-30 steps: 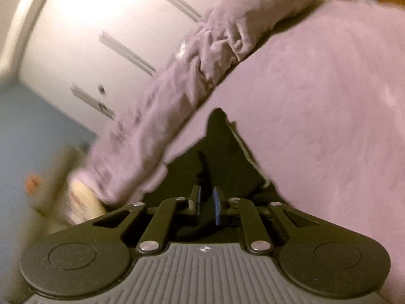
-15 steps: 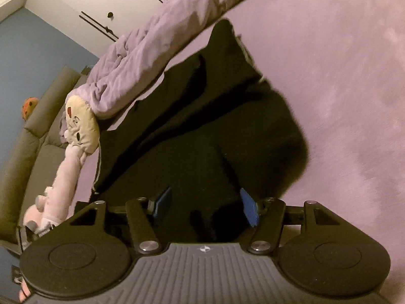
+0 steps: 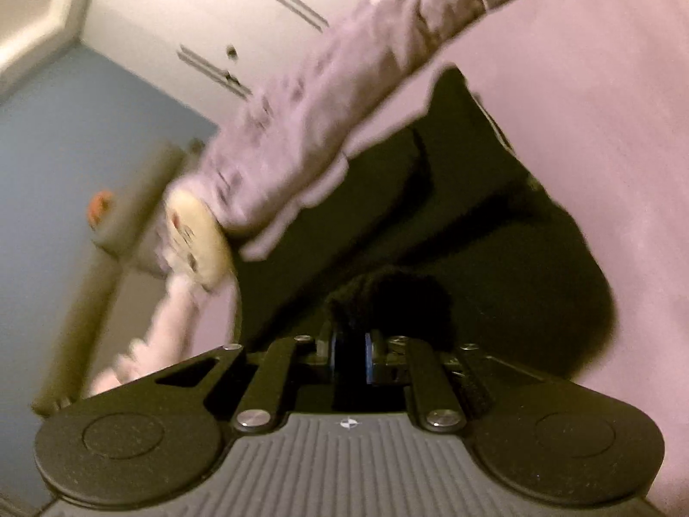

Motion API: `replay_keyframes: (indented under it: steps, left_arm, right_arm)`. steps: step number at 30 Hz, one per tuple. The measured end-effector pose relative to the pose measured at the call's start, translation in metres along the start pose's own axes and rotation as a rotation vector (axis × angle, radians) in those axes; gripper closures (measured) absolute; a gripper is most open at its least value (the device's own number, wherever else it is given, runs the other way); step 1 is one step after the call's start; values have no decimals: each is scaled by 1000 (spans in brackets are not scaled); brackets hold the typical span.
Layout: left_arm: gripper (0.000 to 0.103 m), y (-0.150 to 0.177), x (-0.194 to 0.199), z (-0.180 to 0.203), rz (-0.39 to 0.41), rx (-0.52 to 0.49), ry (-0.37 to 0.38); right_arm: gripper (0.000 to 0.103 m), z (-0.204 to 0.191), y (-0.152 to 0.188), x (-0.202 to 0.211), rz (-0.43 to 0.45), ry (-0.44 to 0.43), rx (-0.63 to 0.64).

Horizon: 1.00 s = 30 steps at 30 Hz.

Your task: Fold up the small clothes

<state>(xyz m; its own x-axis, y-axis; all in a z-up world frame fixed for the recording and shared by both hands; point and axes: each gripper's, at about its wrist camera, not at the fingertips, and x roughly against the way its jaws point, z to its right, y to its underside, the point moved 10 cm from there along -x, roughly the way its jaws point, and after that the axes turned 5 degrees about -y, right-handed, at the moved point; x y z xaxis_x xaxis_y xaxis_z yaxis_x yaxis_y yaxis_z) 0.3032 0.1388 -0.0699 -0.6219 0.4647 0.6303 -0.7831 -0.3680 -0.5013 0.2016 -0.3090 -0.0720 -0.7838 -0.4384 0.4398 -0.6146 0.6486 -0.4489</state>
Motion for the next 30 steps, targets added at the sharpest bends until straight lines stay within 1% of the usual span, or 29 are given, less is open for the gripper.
replay_keyframes:
  steps: [2, 6, 9, 12, 14, 15, 16, 18, 20, 21, 22, 23, 24, 25, 26, 28, 30]
  left_arm:
    - [94, -19, 2, 8, 44, -1, 3]
    - [94, -51, -3, 15, 103, -11, -26]
    - [94, -68, -14, 3, 125, 10, -69]
    - [94, -80, -26, -13, 139, 39, -115]
    - [94, -84, -35, -25, 158, 35, -160]
    - [94, -84, -40, -29, 165, 19, -187]
    - [92, -83, -46, -35, 162, 13, -220]
    - [88, -78, -57, -47, 136, 20, -260]
    - [68, -73, -59, -57, 135, 12, -276]
    - [66, -71, -60, -61, 130, 0, -287]
    - [60, -69, -61, -65, 124, -8, -293]
    - [50, -67, -59, -68, 118, -16, -289]
    - [44, -65, -56, -69, 116, -22, -273]
    - [33, -64, -55, -71, 119, -31, -256]
    - [25, -63, -53, -73, 126, -47, -248]
    - [21, -60, -53, -81, 129, -97, -268]
    - [21, -57, -57, -91, 111, -124, -311]
  right_arm:
    - [92, -8, -19, -5, 46, -29, -22]
    - [92, -11, -52, -16, 124, -26, -31]
    - [92, 4, -76, -21, 181, 39, -31]
    - [92, 16, -92, -26, 213, 82, -31]
    - [91, 24, -100, -32, 228, 143, 5]
    - [86, 29, -102, -35, 230, 174, 23]
    - [79, 34, -104, -37, 234, 204, 29]
    - [76, 41, -105, -38, 241, 215, 34]
    - [75, 46, -104, -37, 248, 237, 68]
    - [72, 48, -103, -37, 238, 252, 102]
    - [66, 50, -99, -39, 222, 262, 131]
    - [63, 50, -96, -42, 199, 260, 160]
    - [57, 50, -92, -46, 168, 252, 202]
    - [51, 48, -89, -48, 151, 260, 245]
    - [48, 46, -87, -52, 136, 282, 313]
    - [37, 43, -84, -61, 113, 324, 441]
    - [34, 42, -82, -72, 86, 343, 511]
